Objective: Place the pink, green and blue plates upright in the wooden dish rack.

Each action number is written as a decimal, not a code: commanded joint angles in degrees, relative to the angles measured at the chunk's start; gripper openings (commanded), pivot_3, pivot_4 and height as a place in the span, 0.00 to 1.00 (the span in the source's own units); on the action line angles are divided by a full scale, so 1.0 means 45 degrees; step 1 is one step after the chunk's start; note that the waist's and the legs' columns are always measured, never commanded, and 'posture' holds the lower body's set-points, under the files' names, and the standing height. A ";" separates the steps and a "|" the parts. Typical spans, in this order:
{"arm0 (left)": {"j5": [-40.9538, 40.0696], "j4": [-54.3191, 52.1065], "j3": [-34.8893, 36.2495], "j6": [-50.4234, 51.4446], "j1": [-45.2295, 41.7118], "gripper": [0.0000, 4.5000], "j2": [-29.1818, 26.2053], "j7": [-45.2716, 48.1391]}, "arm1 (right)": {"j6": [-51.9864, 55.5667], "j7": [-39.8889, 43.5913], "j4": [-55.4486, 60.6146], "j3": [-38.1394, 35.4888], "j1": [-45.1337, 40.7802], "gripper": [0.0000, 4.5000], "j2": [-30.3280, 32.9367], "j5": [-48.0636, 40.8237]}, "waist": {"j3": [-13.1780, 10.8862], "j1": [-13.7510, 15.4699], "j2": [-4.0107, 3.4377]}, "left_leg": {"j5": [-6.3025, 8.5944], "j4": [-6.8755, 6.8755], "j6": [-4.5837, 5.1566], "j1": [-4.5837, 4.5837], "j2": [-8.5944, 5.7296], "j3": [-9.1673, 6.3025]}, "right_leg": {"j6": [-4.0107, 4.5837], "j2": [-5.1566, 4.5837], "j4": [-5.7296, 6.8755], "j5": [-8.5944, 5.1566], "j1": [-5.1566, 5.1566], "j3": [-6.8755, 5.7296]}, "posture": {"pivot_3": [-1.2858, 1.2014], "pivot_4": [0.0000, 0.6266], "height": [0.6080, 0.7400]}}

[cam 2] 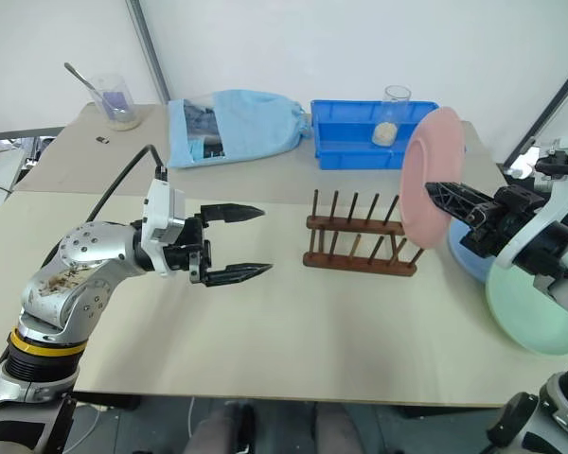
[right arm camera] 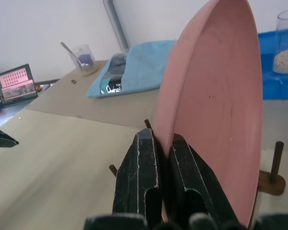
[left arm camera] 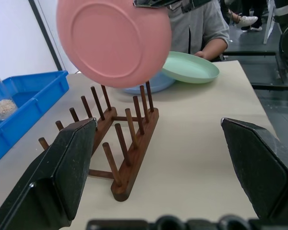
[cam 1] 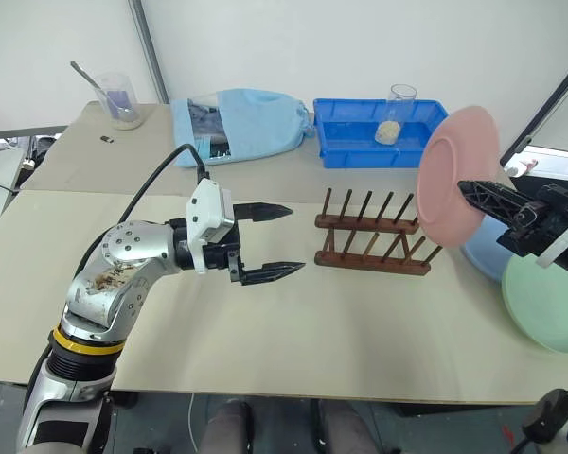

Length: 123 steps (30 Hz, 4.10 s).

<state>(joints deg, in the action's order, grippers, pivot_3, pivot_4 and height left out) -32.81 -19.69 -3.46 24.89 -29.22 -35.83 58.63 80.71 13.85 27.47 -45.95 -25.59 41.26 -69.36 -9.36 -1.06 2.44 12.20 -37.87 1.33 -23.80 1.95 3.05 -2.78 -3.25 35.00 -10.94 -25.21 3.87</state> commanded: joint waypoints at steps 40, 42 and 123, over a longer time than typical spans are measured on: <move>-0.0745 -0.0679 -0.0247 0.0322 -0.0041 1.00 0.0384 0.0368 | -0.4146 0.3100 -0.3712 0.1679 -0.0453 1.00 0.4886 0.3001 | -0.0003 0.0081 -0.0020 | -0.0011 -0.0001 0.0020 0.0000 -0.0004 0.0000 | -0.0022 0.0005 -0.0003 -0.0005 0.0002 0.0007 | 0.52 0.24 1.00; -0.0791 -0.0743 -0.0395 0.0468 -0.0082 1.00 0.0270 0.0557 | -0.4483 0.4273 -0.3129 0.1093 0.1078 1.00 0.5698 0.3803 | -0.0002 0.0136 -0.0020 | -0.0008 -0.0001 0.0025 -0.0001 -0.0010 -0.0006 | -0.0009 0.0002 0.0000 -0.0011 0.0012 0.0004 | 0.52 0.24 1.00; 0.0113 -0.0897 0.0216 0.0227 0.0919 1.00 -0.0762 0.0671 | -0.3492 -0.1742 -0.1145 0.2758 -0.0756 0.01 -0.1593 -0.2791 | 0.0031 -0.0060 -0.0143 | 0.0010 -0.0119 0.0071 -0.0046 0.0065 -0.0134 | 0.0055 0.0164 0.0045 0.0003 0.0018 0.0043 | 0.52 0.24 1.00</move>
<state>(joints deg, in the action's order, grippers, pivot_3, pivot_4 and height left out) -31.73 -23.02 -2.57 26.51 -24.21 -39.42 61.49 66.52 7.46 21.79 -32.52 -29.07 33.14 -78.45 -9.22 -1.33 1.79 12.24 -38.40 1.65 -23.99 2.28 2.45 -2.52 -2.48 35.21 -10.94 -25.13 4.06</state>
